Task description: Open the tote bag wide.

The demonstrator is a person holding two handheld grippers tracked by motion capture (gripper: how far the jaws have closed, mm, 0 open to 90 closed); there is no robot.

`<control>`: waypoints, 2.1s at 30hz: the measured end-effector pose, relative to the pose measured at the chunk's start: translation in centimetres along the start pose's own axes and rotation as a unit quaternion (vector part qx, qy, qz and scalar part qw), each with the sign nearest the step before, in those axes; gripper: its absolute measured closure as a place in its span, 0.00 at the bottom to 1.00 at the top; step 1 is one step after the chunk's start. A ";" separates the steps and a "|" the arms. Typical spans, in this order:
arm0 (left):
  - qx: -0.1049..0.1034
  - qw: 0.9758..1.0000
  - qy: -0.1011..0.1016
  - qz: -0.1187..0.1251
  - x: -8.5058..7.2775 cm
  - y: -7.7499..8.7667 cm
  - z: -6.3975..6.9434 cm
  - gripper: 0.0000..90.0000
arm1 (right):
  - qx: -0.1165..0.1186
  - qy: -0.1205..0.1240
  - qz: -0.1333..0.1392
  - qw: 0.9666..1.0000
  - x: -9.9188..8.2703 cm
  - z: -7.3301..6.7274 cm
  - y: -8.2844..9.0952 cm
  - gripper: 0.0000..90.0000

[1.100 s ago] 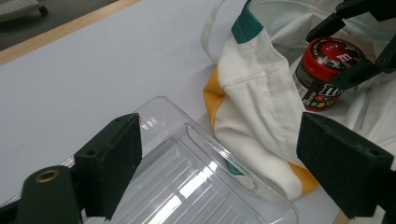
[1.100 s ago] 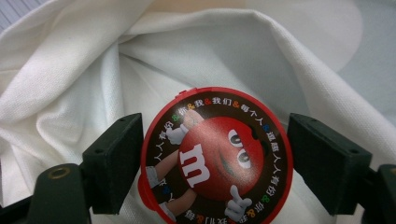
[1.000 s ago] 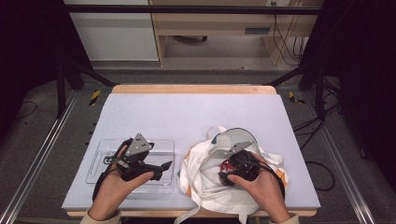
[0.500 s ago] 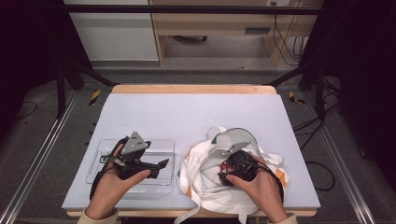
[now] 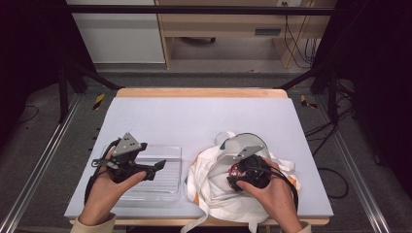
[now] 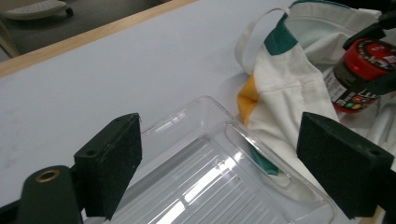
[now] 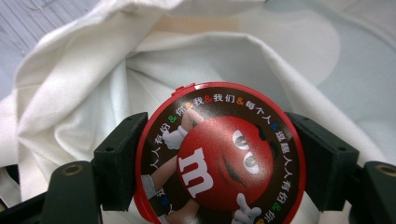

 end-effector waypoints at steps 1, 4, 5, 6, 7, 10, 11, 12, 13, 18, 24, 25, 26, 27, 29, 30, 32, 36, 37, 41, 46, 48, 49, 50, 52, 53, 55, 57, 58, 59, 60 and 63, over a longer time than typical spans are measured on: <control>0.005 1.000 0.001 0.001 -0.1 0.2 -0.4 0.16 | -0.001 0.001 0.002 1.000 0.2 0.0 0.2 0.28; 0.015 1.000 0.003 -0.005 -0.5 0.6 -1.5 0.15 | -0.004 -0.002 0.010 1.000 0.7 0.0 1.0 0.28; 0.015 1.000 0.003 -0.009 -0.7 0.6 -1.8 0.15 | -0.004 -0.002 0.010 1.000 0.7 0.0 1.0 0.28; 0.020 1.000 0.006 -0.012 -0.9 0.8 -2.4 0.15 | -0.005 0.001 0.011 1.000 0.8 0.2 1.3 0.28; 0.020 1.000 0.006 -0.012 -0.9 0.8 -2.4 0.15 | -0.006 0.002 0.011 1.000 0.9 0.2 1.5 0.28; 0.026 0.999 0.014 -0.013 -1.3 1.2 -3.0 0.13 | -0.012 -0.003 0.013 1.000 0.9 0.4 1.9 0.28; 0.027 0.999 0.017 -0.009 -1.3 1.3 -3.1 0.13 | -0.013 0.000 0.015 1.000 0.9 0.5 2.1 0.28; 0.028 0.999 0.018 -0.009 -1.4 1.6 -3.3 0.13 | -0.012 -0.002 0.015 1.000 0.8 0.6 2.6 0.28; 0.030 0.999 0.020 -0.007 -1.4 1.7 -3.4 0.13 | -0.009 -0.004 0.017 1.000 0.8 0.7 2.8 0.28; 0.034 0.999 0.022 -0.005 -1.4 2.2 -3.9 0.13 | -0.009 0.001 0.016 1.000 1.4 1.2 3.7 0.28; 0.029 0.999 0.013 0.013 -0.4 3.4 -3.6 0.10 | -0.003 0.015 0.019 1.000 3.1 1.2 4.4 0.28; 0.035 0.999 0.011 0.018 -0.2 3.7 -3.6 0.10 | -0.001 0.016 0.019 1.000 3.3 1.2 4.5 0.28; 0.035 0.999 0.011 0.018 -0.2 3.7 -3.6 0.10 | -0.001 0.016 0.019 1.000 3.3 1.2 4.5 0.28; 0.032 0.999 0.012 0.017 -0.2 3.7 -3.7 0.10 | -0.001 0.021 0.019 1.000 3.7 1.2 4.6 0.28; 0.032 0.999 0.013 0.015 -0.4 3.7 -3.8 0.10 | 0.000 0.021 0.019 1.000 3.9 1.1 4.7 0.28; 0.031 0.999 0.018 0.015 -0.5 3.6 -3.9 0.10 | 0.005 0.021 0.022 1.000 4.3 1.1 4.8 0.28; 0.020 0.999 0.036 0.016 -0.9 3.5 -4.4 0.10 | 0.010 0.024 0.024 0.999 4.7 1.0 5.0 0.28; 0.016 0.999 0.042 0.010 -1.3 3.5 -4.8 0.10 | 0.014 0.028 0.032 0.999 5.9 0.9 5.6 0.28; 0.016 0.999 0.042 0.010 -1.3 3.5 -4.8 0.10 | 0.014 0.028 0.032 0.999 5.9 0.9 5.6 0.28; 0.017 0.999 0.049 0.006 -1.7 3.3 -5.2 0.10 | 0.009 0.028 0.044 0.999 7.5 1.2 6.1 0.28; 0.022 0.998 0.050 0.002 -2.0 3.4 -5.5 0.10 | 0.014 0.023 0.057 0.998 9.0 1.7 6.3 0.28; 0.024 0.998 0.049 0.001 -2.1 3.4 -5.5 0.10 | 0.010 0.026 0.058 0.998 9.5 1.8 6.3 0.28; 0.025 0.999 0.046 -0.001 -2.1 3.5 -5.4 0.10 | 0.008 0.028 0.059 0.998 9.8 1.8 6.4 0.28; 0.025 0.999 0.046 -0.001 -2.1 3.5 -5.4 0.10 | 0.008 0.028 0.059 0.998 9.8 1.8 6.4 0.28; 0.023 0.999 0.042 -0.001 -1.9 3.6 -5.2 0.10 | 0.010 0.030 0.064 0.997 10.6 1.7 6.4 0.28; 0.023 0.999 0.042 -0.001 -1.9 3.6 -5.2 0.10 | 0.010 0.030 0.064 0.997 10.6 1.7 6.4 0.28; 0.024 0.999 0.041 -0.001 -1.9 3.7 -5.3 0.10 | 0.012 0.032 0.070 0.997 11.3 1.5 6.4 0.28; 0.026 0.999 0.040 -0.002 -1.9 3.8 -5.4 0.10 | 0.014 0.034 0.073 0.997 11.7 1.3 6.4 0.28; 0.029 0.999 0.040 -0.003 -2.0 3.9 -5.5 0.10 | 0.012 0.035 0.074 0.997 11.9 1.3 6.4 0.28; 0.033 0.999 0.039 -0.004 -2.0 4.0 -5.7 0.10 | 0.013 0.037 0.077 0.996 12.0 1.2 6.4 0.28; 0.036 0.999 0.039 -0.004 -2.0 4.1 -5.8 0.10 | 0.014 0.038 0.077 0.996 12.2 1.2 6.4 0.28; 0.041 0.998 0.042 -0.001 -2.1 4.4 -6.1 0.10 | 0.015 0.041 0.078 0.996 12.7 0.9 6.3 0.28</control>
Point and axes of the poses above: each handheld gripper's, and its own axes: y roughly backward along the jaws, x roughly out of its top, z roughly to its right, the point moved 5 cm from there along -y, roughly forward along the jaws, and after that the axes turned 7 degrees about z, right-handed, at the moved point
